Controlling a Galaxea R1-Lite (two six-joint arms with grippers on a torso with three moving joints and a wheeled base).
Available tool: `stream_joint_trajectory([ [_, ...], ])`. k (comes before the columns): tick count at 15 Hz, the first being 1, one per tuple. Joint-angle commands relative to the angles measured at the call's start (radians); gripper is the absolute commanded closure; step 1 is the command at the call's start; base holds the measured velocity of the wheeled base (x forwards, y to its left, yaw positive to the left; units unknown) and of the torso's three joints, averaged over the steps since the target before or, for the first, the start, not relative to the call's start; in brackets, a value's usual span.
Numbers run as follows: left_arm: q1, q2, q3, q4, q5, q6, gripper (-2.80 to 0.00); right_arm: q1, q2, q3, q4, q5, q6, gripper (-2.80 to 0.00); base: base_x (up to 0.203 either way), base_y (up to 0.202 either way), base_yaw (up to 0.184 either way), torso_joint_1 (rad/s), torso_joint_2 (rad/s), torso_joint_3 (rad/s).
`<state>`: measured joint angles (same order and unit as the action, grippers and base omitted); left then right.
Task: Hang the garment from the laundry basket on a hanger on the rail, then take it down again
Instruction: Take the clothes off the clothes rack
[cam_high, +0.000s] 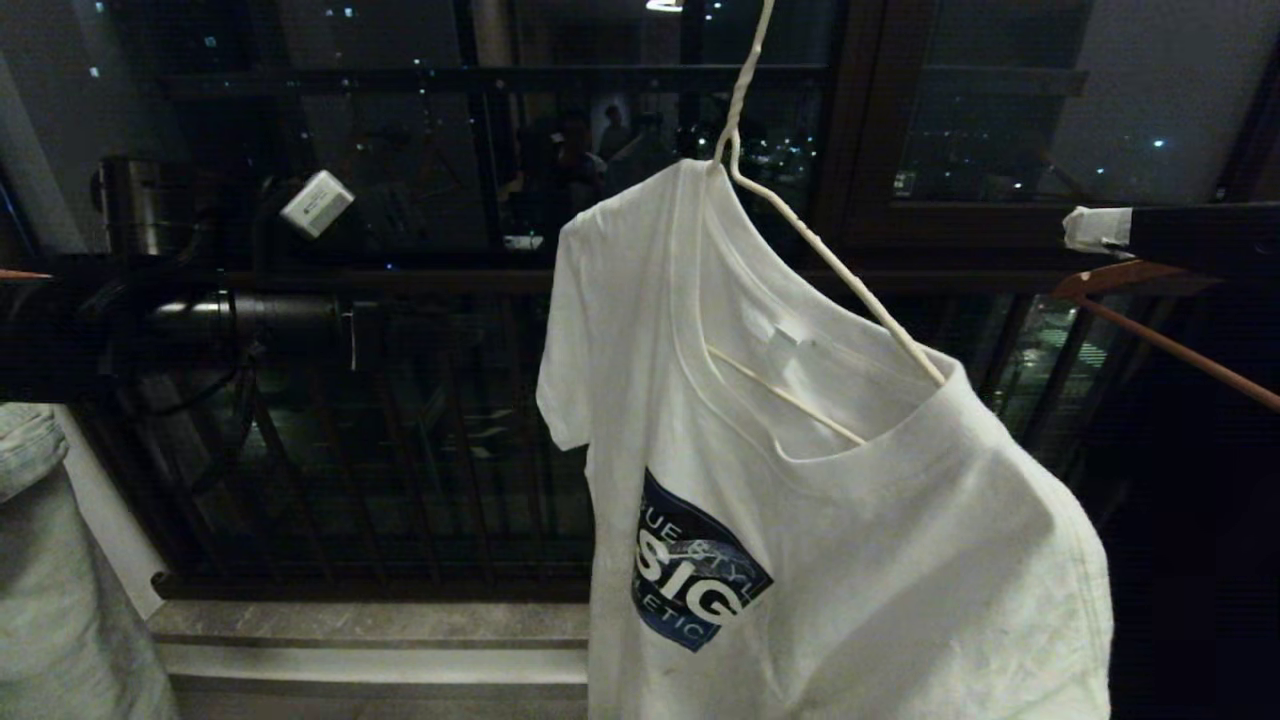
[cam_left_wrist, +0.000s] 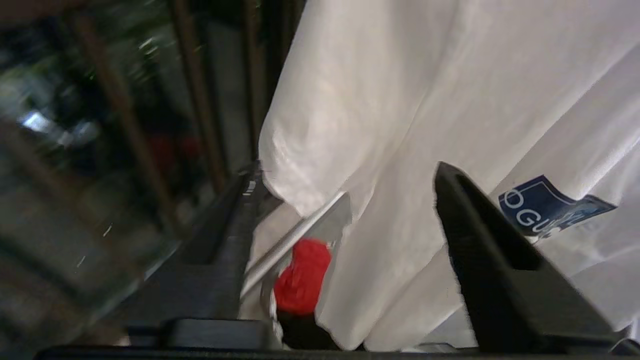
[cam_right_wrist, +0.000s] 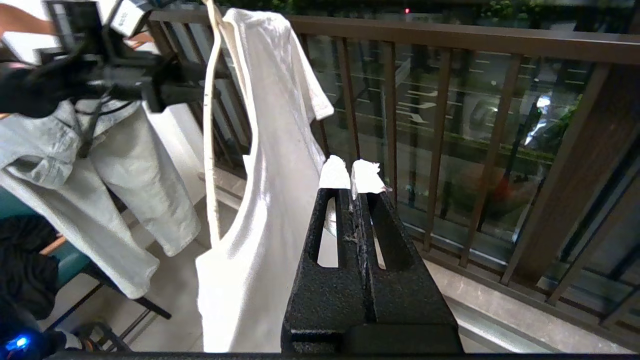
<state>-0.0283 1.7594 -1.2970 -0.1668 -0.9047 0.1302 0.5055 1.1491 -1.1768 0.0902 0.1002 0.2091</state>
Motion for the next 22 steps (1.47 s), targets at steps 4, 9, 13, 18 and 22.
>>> stream_joint_trajectory([
  [4, 0.007, 0.275, -0.232, -0.004, -0.223, 0.031, -2.80, -0.001, 0.001, 0.000, 0.000, 0.001, 0.001, 0.00, 0.000, 0.000, 0.000, 0.000, 0.00, 0.000],
  [9, -0.122, 0.051, -0.028, 0.214, -0.169, 0.015, -2.80, -0.001, -0.003, -0.001, 0.000, 0.001, 0.001, 0.00, 0.000, 0.000, 0.000, 0.000, 0.00, 0.000],
  [13, -0.365, -0.055, 0.053, 0.280, 0.138, -0.153, -2.80, -0.001, -0.003, 0.000, 0.000, 0.001, 0.001, 0.00, 0.000, 0.000, 0.000, 0.000, 0.00, 0.000],
  [18, -0.514, -0.105, 0.088, 0.266, 0.174, -0.230, -2.80, -0.001, -0.003, 0.000, 0.000, 0.001, 0.001, 0.00, 0.000, 0.000, 0.000, 0.000, 0.00, 0.000],
  [22, -0.607, -0.122, 0.078, 0.262, 0.246, -0.311, -2.80, -0.001, -0.003, 0.000, 0.000, 0.001, 0.001, 0.00, 0.000, 0.000, 0.000, 0.000, 0.00, 0.000],
])
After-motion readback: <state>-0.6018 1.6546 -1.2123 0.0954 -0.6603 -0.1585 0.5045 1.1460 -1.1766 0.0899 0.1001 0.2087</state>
